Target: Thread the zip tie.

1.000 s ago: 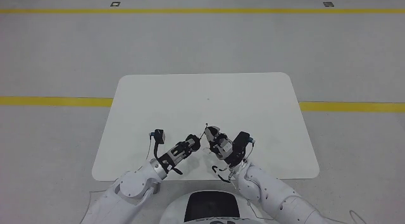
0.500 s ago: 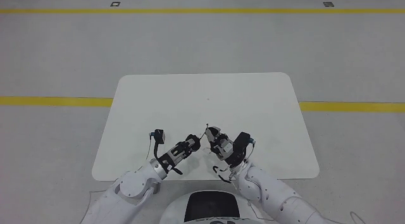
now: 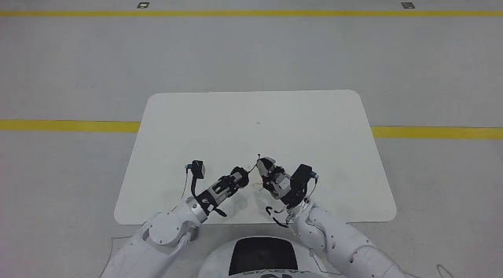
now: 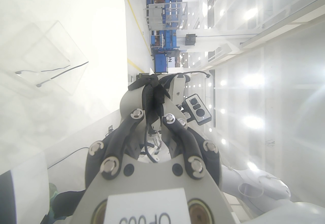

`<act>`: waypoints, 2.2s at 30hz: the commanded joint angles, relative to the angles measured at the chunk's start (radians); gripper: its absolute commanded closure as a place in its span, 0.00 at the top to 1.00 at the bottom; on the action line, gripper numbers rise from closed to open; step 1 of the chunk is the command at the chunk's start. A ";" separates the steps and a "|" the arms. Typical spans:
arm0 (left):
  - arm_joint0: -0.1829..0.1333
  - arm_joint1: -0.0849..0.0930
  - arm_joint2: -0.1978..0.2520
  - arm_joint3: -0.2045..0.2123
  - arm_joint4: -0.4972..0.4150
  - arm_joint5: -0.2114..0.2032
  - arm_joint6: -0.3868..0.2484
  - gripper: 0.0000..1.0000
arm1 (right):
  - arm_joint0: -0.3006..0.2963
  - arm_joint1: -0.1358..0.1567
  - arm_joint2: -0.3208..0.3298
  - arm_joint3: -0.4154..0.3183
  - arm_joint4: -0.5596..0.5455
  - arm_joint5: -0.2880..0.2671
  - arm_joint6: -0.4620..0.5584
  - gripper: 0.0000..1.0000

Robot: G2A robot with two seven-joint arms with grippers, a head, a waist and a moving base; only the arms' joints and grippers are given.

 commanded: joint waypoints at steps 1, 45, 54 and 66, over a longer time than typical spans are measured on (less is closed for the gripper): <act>0.000 0.000 0.000 0.000 0.000 0.000 0.000 0.00 | -0.001 0.001 0.001 -0.001 -0.001 0.000 0.002 0.00; -0.024 0.020 -0.046 0.019 -0.050 0.028 -0.215 0.00 | 0.013 0.039 -0.048 -0.029 0.044 0.000 -0.049 0.00; -0.028 0.025 -0.053 0.035 -0.066 0.037 -0.250 0.00 | 0.021 0.053 -0.075 -0.051 0.053 0.000 -0.042 0.00; -0.028 0.025 -0.053 0.035 -0.066 0.037 -0.250 0.00 | 0.001 0.055 -0.057 -0.082 0.046 0.000 0.011 0.00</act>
